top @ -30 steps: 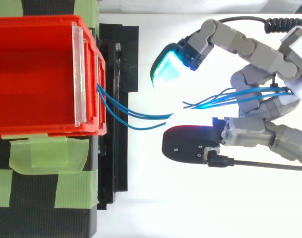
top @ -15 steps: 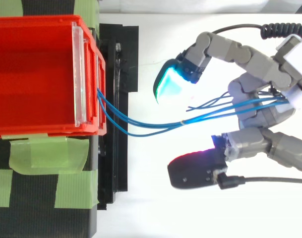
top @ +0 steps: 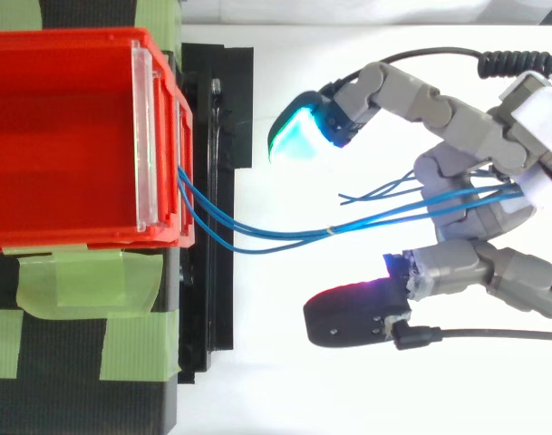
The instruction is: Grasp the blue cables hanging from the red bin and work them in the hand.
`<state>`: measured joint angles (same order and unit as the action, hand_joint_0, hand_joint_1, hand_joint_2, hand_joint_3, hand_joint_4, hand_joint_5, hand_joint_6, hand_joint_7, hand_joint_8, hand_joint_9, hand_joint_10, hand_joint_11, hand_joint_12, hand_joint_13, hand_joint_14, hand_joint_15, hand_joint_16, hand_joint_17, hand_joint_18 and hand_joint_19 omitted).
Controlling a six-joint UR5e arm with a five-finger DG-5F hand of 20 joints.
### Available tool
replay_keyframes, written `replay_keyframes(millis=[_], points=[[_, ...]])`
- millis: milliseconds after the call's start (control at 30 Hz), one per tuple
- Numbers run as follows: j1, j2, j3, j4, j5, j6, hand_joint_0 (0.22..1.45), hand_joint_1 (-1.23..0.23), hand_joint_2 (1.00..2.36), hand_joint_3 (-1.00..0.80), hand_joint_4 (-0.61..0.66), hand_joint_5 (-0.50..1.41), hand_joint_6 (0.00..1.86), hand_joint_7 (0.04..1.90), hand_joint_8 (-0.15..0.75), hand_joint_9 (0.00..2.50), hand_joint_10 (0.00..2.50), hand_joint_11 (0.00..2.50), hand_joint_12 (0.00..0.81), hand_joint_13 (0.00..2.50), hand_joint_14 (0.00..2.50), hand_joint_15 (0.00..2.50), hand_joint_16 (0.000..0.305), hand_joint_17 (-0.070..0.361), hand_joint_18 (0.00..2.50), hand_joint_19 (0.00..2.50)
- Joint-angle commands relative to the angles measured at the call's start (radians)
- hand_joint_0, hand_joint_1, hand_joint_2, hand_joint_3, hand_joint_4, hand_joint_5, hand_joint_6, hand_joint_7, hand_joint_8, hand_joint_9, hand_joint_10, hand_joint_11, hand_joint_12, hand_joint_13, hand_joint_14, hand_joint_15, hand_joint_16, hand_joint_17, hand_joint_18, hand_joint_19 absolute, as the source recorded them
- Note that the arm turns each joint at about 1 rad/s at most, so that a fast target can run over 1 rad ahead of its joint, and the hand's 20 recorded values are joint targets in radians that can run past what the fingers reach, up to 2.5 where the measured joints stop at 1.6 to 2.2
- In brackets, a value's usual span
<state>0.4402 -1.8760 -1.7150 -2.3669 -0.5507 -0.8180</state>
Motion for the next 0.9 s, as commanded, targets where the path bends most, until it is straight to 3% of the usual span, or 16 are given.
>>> replay_keyframes(millis=[0,300,533,867], points=[[0.0,0.0,0.0,0.0,0.0,0.0,0.96,-0.61,1.02,-0.66,0.3,0.26,0.01,1.32,0.58,1.71,2.5,2.5,0.706,2.1,2.5,2.15,0.21,0.158,2.5,0.77],[0.002,0.0,0.0,0.0,0.0,0.0,0.99,-0.62,1.02,-0.65,0.29,0.27,0.0,1.39,0.58,1.71,2.5,2.5,0.706,2.1,2.5,2.15,0.21,0.158,2.5,0.77],[0.002,0.0,0.0,0.0,0.0,0.002,0.98,-0.61,1.02,-0.64,0.31,0.26,0.2,1.38,0.58,1.71,2.5,2.5,0.706,2.1,2.5,2.15,0.21,0.158,2.5,0.77],[0.008,0.0,0.0,0.005,0.005,0.033,0.96,-0.62,1.01,-0.71,0.31,0.25,0.25,1.36,0.58,1.71,2.5,2.5,0.706,2.1,2.5,2.15,0.21,0.158,2.5,0.77]])
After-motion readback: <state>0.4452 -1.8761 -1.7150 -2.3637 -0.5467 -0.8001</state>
